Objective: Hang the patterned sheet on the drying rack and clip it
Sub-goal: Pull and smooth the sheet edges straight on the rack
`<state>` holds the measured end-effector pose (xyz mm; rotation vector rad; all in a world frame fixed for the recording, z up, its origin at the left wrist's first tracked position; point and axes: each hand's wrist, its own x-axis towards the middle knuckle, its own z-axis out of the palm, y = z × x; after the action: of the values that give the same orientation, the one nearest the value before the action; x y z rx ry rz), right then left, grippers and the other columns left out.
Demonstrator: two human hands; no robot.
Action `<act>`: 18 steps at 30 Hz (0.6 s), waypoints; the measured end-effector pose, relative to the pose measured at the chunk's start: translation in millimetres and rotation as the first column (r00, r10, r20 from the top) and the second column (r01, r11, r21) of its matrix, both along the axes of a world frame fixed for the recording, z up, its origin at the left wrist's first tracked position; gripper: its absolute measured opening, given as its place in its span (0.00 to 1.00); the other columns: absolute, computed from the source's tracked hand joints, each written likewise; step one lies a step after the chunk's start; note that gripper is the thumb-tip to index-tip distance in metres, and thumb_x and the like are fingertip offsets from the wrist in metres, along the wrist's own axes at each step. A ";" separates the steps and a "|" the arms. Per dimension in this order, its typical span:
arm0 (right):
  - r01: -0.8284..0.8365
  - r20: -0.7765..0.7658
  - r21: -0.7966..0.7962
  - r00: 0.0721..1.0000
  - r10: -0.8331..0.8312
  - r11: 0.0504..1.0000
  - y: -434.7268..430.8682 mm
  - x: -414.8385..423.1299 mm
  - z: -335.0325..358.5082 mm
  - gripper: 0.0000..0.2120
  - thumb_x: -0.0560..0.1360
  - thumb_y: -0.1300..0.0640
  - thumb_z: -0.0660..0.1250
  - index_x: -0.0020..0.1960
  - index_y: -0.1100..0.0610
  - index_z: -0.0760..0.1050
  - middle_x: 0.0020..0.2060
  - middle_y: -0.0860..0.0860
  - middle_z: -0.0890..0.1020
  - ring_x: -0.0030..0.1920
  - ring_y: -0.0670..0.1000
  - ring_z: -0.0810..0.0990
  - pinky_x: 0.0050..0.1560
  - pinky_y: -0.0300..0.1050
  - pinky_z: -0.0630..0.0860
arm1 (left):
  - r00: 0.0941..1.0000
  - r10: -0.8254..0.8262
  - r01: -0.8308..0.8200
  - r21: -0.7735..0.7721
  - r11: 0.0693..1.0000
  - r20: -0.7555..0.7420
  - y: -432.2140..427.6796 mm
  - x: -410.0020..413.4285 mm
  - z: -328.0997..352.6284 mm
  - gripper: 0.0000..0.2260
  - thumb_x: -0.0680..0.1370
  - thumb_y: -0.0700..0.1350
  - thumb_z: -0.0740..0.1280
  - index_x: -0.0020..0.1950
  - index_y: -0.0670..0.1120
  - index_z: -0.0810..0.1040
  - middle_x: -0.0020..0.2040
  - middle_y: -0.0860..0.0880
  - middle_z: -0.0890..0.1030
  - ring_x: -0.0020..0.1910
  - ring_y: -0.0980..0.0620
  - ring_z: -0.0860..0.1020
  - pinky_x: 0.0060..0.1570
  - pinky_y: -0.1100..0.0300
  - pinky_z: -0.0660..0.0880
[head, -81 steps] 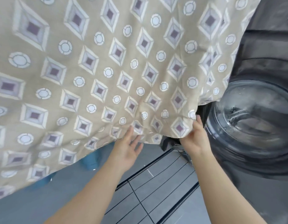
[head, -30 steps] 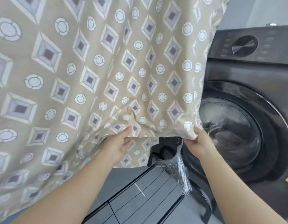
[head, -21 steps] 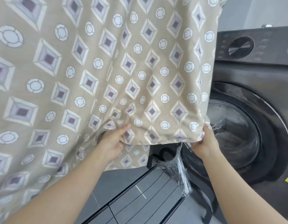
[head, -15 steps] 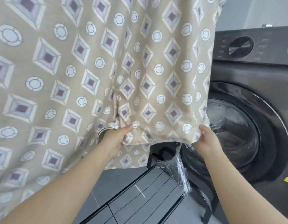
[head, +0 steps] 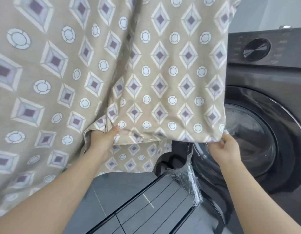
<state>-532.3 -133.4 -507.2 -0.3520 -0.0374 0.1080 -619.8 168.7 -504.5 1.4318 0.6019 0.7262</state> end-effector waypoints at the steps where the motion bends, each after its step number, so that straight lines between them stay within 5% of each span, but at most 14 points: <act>1: 0.003 -0.030 -0.003 1.000 -0.003 1.000 0.8 -2.5 -1.1 0.35 0.54 0.70 0.76 0.61 0.60 0.77 0.47 0.57 0.85 0.48 0.55 0.84 0.44 0.50 0.82 | 1.000 0.004 -0.004 0.008 1.000 -0.007 2.8 -0.3 -1.4 0.21 0.73 0.45 0.72 0.61 0.36 0.73 0.55 0.46 0.76 0.50 0.50 0.73 0.54 0.57 0.70; 3: -0.037 -0.034 -0.005 0.999 0.036 0.999 1.3 -9.1 1.1 0.24 0.70 0.57 0.67 0.66 0.57 0.73 0.52 0.55 0.83 0.54 0.55 0.82 0.55 0.51 0.79 | 1.000 0.003 -0.003 0.013 1.000 -0.015 5.7 -1.0 -1.5 0.20 0.73 0.44 0.72 0.61 0.37 0.74 0.55 0.45 0.77 0.51 0.49 0.75 0.55 0.56 0.72; 5: -0.128 0.046 -0.050 0.990 0.130 0.991 4.0 -16.6 8.4 0.28 0.65 0.49 0.70 0.63 0.58 0.76 0.54 0.56 0.83 0.55 0.55 0.82 0.54 0.54 0.79 | 1.000 0.018 -0.018 0.005 1.000 -0.001 11.0 -1.5 0.2 0.20 0.72 0.43 0.72 0.61 0.37 0.73 0.56 0.44 0.78 0.53 0.46 0.77 0.58 0.53 0.73; 8: -0.134 0.107 -0.129 0.983 0.148 0.983 -0.1 -19.4 15.6 0.30 0.49 0.60 0.77 0.51 0.64 0.79 0.43 0.59 0.85 0.41 0.55 0.85 0.34 0.51 0.81 | 0.999 0.047 -0.047 -0.020 0.999 0.013 24.0 0.1 0.3 0.22 0.72 0.43 0.72 0.62 0.37 0.72 0.56 0.44 0.77 0.56 0.44 0.77 0.60 0.50 0.73; 11: -0.036 0.078 -0.294 0.995 0.062 0.955 -2.6 -22.2 23.9 0.45 0.51 0.65 0.78 0.67 0.56 0.70 0.53 0.60 0.81 0.44 0.55 0.85 0.36 0.49 0.82 | 0.997 0.073 -0.072 -0.055 0.996 0.008 31.1 2.7 0.3 0.22 0.72 0.44 0.73 0.61 0.37 0.72 0.58 0.40 0.78 0.57 0.41 0.77 0.59 0.45 0.73; 14: 0.181 0.154 -0.310 0.978 -0.138 0.933 -16.5 -12.9 25.6 0.28 0.74 0.70 0.62 0.68 0.47 0.67 0.54 0.54 0.79 0.48 0.52 0.84 0.40 0.44 0.81 | 0.995 0.098 -0.098 -0.084 0.992 -0.003 31.3 4.5 -0.2 0.22 0.72 0.45 0.73 0.61 0.37 0.71 0.58 0.40 0.77 0.56 0.41 0.77 0.53 0.49 0.74; 18: 0.321 0.136 -0.176 0.944 -0.300 0.931 -37.5 -14.1 19.2 0.17 0.77 0.67 0.59 0.57 0.50 0.78 0.52 0.39 0.82 0.57 0.39 0.78 0.61 0.34 0.71 | 0.991 0.130 -0.130 -0.064 0.989 -0.010 28.2 4.4 -5.3 0.22 0.73 0.46 0.72 0.62 0.37 0.71 0.53 0.45 0.75 0.54 0.45 0.75 0.55 0.53 0.72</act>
<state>-546.3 -170.8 -488.0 -0.5571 -0.0772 -0.2242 -615.5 196.9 -509.8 1.3443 0.7222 0.7985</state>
